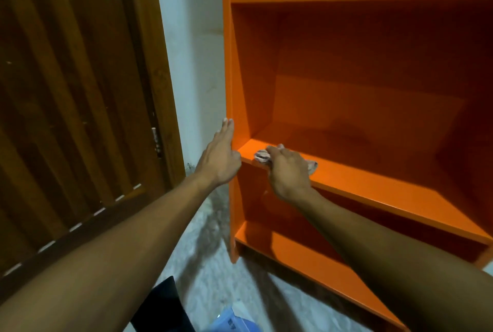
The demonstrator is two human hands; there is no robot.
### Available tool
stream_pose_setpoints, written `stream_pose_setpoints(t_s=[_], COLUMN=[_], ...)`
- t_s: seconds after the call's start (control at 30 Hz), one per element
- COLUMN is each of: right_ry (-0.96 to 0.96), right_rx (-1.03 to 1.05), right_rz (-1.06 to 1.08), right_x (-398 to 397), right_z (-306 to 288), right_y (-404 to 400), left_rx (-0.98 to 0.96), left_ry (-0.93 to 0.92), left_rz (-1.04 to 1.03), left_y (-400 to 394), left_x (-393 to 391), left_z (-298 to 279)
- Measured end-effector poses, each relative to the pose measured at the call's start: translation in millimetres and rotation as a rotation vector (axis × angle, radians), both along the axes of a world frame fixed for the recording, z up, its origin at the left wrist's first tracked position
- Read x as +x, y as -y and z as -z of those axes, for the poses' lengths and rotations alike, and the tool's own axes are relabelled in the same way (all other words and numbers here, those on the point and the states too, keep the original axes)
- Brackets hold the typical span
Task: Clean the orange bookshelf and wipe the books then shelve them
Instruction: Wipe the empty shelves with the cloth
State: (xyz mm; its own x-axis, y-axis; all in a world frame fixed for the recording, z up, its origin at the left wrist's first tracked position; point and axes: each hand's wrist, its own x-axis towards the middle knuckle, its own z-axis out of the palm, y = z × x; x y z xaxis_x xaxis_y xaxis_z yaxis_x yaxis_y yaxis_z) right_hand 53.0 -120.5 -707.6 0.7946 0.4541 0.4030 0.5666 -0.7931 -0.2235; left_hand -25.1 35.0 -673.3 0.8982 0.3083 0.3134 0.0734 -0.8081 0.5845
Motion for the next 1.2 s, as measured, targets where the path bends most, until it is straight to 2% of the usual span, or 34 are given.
stream_pose_setpoints(t_s=[0.07,0.23,0.33,0.47,0.6,0.8,1.03,1.2], right_ry=[0.021,0.133,0.214,0.108,-0.089,-0.354,-0.593,-0.669], right_rx=[-0.057,-0.017,-0.151,-0.223,-0.171,-0.026,0.013,0.050], right_rz=[-0.083,-0.355,-0.509,-0.581,-0.593,-0.500,-0.407,-0.396], right_x=[-7.0,-28.5,-45.8,-68.2,-82.8,-108.7,-139.6,-152.8], right_z=[0.7,7.6,21.6,41.6,60.4,104.2,161.0,185.1], right_y=[-7.3,-12.6,-8.2,3.6,23.7,57.8,85.7,104.2], left_rx=[0.027,0.065,0.071,0.035,-0.050,-0.125,-0.184,-0.095], left_ry=[-0.002,-0.031,-0.070,-0.092,-0.099,-0.326,-0.749,-1.008], left_rz=[0.003,0.013,0.011,0.010,-0.041,-0.106,-0.072,-0.095], left_y=[-4.6,-8.1,-7.3,-2.1,8.7,14.3,32.5,39.8], left_x=[-0.2,-4.0,-4.9,-19.4,-55.9,-116.6,-186.3,-210.7], left_z=[1.5,-3.8,-7.5,-3.3,20.8,112.9,237.6,287.0])
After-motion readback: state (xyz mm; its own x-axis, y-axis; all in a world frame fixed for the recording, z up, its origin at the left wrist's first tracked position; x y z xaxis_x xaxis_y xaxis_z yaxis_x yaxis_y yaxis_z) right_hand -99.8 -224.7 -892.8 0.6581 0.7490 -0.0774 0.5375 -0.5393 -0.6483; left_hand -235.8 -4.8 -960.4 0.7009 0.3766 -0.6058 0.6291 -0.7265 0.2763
